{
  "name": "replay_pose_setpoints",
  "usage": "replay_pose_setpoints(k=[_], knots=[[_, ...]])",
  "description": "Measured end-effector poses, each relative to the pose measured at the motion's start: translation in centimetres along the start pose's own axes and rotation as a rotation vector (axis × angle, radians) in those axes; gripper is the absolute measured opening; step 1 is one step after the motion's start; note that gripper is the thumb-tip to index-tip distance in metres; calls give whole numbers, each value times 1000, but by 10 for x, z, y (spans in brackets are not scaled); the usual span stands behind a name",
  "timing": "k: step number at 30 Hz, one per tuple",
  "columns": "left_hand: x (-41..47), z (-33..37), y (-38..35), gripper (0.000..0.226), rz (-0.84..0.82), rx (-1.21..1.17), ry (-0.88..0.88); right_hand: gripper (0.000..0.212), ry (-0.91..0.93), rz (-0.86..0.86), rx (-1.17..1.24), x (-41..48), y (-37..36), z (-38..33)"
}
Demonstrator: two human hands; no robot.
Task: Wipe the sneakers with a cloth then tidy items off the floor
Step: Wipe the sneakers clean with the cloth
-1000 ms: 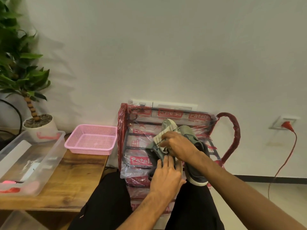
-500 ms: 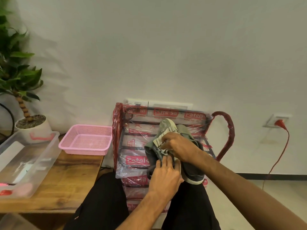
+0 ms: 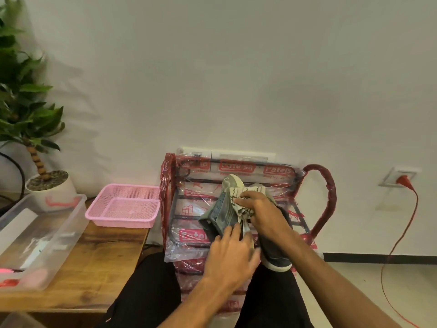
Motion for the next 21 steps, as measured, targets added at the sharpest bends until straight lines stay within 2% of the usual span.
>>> replay_pose_setpoints(k=[3,4,5,8,11,14,17,19,21], knots=[[1,-28,21,32,308,-172,47,55,9,32,-31,0,-6,-2],[4,-40,25,26,348,-171,80,55,14,33,-39,-1,-7,-3],[8,-51,27,27,331,-151,128,56,18,30,-44,-1,-7,-5],[22,-79,15,56,173,-77,247,57,2,20,-41,-2,-6,-6],[31,-90,1,68,105,-190,259,56,-14,16,-26,-3,-5,-3],[37,-88,-4,55,178,-413,311,58,-35,19,-18,-4,-3,-2],[42,-88,-1,43,281,-467,413,56,-63,42,14,-4,0,-4],[48,-84,6,40,313,-466,384,57,-96,80,50,-6,0,-6],[57,-79,22,36,343,-396,279,59,-132,115,96,-9,-1,-9]])
Point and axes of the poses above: each hand's wrist, its own x-axis towards the middle knuckle, its own y-axis out of the back of the hand, z = x × y, the point moved 5 cm from there along x, towards the middle knuckle, and after that the axes turned 6 degrees about z, right-handed, at the moved point
